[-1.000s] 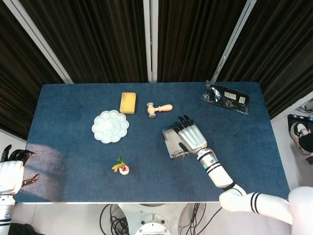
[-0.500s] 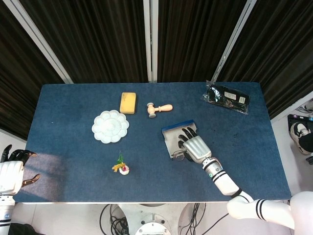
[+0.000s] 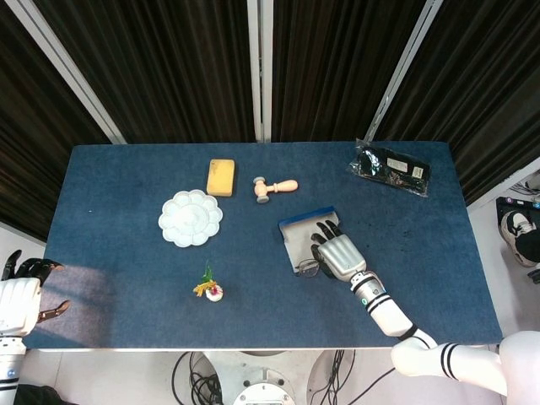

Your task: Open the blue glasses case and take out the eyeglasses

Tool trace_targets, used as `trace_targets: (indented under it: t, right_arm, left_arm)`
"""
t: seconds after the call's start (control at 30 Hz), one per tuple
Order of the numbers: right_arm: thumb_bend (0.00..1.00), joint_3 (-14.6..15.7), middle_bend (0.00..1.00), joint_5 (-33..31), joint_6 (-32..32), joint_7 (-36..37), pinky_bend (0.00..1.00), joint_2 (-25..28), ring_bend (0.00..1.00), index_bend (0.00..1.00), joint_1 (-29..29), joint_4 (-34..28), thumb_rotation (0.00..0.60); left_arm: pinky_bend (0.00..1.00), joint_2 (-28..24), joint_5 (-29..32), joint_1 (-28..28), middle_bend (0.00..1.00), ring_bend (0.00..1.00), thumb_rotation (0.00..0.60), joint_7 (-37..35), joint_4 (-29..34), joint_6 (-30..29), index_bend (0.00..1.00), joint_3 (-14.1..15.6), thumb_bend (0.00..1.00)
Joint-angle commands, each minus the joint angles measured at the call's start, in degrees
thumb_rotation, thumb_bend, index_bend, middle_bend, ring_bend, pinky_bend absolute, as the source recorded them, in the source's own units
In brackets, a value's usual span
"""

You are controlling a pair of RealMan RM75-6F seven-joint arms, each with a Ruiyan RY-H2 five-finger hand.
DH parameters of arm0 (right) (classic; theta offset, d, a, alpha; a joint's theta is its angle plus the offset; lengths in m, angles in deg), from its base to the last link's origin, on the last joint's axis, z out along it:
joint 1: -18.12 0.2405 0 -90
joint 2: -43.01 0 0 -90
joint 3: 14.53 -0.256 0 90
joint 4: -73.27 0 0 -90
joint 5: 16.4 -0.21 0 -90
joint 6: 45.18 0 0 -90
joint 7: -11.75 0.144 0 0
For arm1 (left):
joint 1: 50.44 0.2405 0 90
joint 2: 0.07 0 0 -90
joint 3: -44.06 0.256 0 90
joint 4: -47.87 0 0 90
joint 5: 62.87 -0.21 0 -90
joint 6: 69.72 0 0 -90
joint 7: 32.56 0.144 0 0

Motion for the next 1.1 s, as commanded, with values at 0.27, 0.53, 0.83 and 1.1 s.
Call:
trace_targets:
  t: [0.27,0.53,0.83,1.1]
  right_arm:
    - [0.48,0.9,0.28,5.0,-0.6,-0.2,0.00,3.2,0.00,0.66,0.9,-6.1,0.600]
    - [0.48,2.5,0.28,10.4,2.9,-1.5,0.00,4.4,0.00,0.66,4.1,-12.3,0.600]
    - [0.29,3.9,0.15,10.8,5.5,-6.0,0.00,3.0,0.00,0.13,5.8,-13.9,0.600]
    - [0.25,3.6,0.10,10.3,-2.1,-4.0,0.00,7.4,0.00,0.00,1.3,-15.4,0.600]
  left_arm:
    - [0.06,0.0,0.0,0.0,0.29,0.20,0.600,-0.1,0.1,0.1,0.34,0.0,0.06]
    - [0.06,-0.2,0.0,0.1,0.29,0.20,0.600,0.0,0.4,-0.3,0.34,-0.1,0.06]
    - [0.06,-0.2,-0.1,0.2,0.29,0.20,0.600,-0.1,0.4,-0.5,0.34,-0.1,0.06]
    - [0.06,0.1,-0.2,0.2,0.29,0.20,0.600,-0.4,-0.1,-0.4,0.34,-0.1,0.07]
